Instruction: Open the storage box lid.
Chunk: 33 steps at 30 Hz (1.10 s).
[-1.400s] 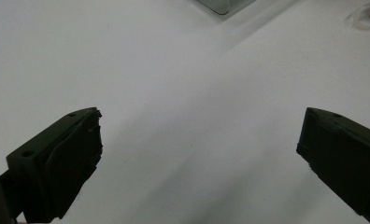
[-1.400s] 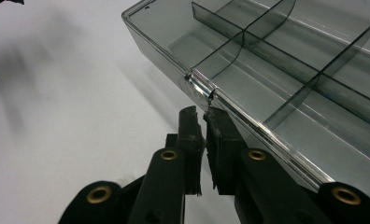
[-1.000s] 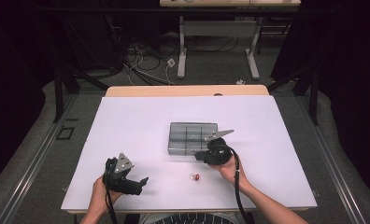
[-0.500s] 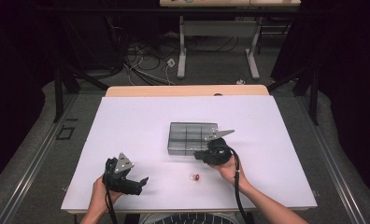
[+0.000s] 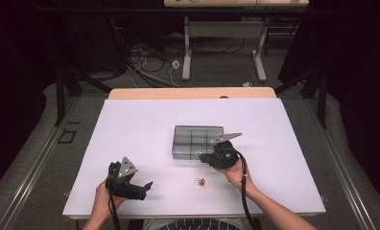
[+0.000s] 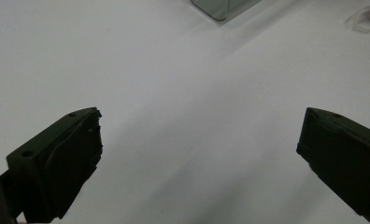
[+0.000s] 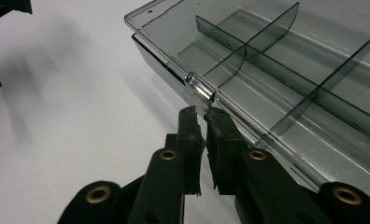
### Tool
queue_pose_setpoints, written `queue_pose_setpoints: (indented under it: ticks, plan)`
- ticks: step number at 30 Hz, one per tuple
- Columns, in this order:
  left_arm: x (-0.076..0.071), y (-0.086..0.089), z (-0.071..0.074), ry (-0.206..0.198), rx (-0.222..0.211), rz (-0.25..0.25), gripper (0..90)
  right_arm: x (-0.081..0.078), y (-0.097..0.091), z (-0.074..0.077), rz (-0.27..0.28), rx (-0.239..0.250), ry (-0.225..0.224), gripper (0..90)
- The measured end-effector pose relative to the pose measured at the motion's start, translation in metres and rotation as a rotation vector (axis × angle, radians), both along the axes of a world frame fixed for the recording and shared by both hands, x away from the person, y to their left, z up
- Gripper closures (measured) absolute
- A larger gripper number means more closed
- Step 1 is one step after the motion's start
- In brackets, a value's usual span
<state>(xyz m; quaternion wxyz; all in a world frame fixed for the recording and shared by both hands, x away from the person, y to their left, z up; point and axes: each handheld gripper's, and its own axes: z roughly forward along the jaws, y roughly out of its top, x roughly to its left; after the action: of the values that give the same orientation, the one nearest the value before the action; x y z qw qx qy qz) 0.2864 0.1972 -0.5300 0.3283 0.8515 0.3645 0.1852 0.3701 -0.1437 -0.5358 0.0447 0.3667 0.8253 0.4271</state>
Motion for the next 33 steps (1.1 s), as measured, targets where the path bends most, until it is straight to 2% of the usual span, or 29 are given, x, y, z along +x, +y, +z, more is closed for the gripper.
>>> queue_pose_setpoints:
  ticks: [1,3,5,9,10,11,15,18,19,22,23,25,26,27,29,33]
  plan:
    - [0.0,-0.001,-0.002,-0.025,-0.014,0.003,0.0,0.0,0.0,0.0,0.0,0.0,-0.001,84.2]
    - [0.001,-0.002,-0.001,-0.019,0.003,-0.004,0.0,0.0,0.0,0.001,0.0,-0.004,0.001,84.1]
    - [0.002,-0.004,-0.002,-0.024,0.001,-0.004,0.0,0.0,0.001,0.0,-0.006,-0.001,-0.005,84.2]
    - [0.005,-0.008,-0.001,-0.019,0.002,-0.008,0.0,0.0,0.003,0.003,-0.001,-0.034,0.008,84.2]
    - [0.005,-0.009,0.0,-0.015,0.007,-0.011,0.0,0.0,0.003,0.003,-0.004,-0.034,-0.005,84.1]
    - [0.006,-0.01,0.001,-0.017,0.003,-0.016,0.0,0.0,0.003,0.005,0.003,-0.052,0.01,84.1]
    - [0.009,-0.014,0.004,-0.034,0.016,-0.023,0.0,0.0,0.005,0.006,0.003,-0.069,0.002,84.0]
    - [0.012,-0.018,0.007,-0.036,0.017,-0.037,0.0,-0.001,0.007,0.005,-0.009,-0.05,-0.015,83.9]
    - [0.013,-0.02,0.007,-0.037,0.023,-0.039,0.0,-0.001,0.007,0.006,-0.003,-0.072,-0.014,83.8]
    - [0.02,-0.024,0.01,-0.053,0.042,-0.059,0.0,-0.001,0.006,0.009,0.005,-0.081,-0.006,83.8]
    - [0.023,-0.026,0.01,-0.061,0.034,-0.053,0.0,-0.001,0.006,0.01,0.002,-0.085,-0.007,83.8]
    - [0.028,-0.029,0.01,-0.06,0.024,-0.056,0.0,0.0,0.007,0.01,-0.003,-0.073,-0.02,83.7]
    - [0.032,-0.03,0.011,-0.053,0.025,-0.068,0.0,0.0,0.007,0.012,0.003,-0.089,-0.009,83.7]
    - [0.035,-0.032,0.01,-0.056,0.017,-0.068,0.0,0.0,0.008,0.011,0.004,-0.086,-0.024,83.7]
    - [0.041,-0.036,0.011,-0.045,0.023,-0.076,0.0,0.001,0.008,0.013,0.009,-0.089,-0.007,83.6]
    - [0.052,-0.046,0.012,-0.05,0.035,-0.088,0.4,0.001,0.009,0.014,0.007,-0.094,-0.011,83.7]
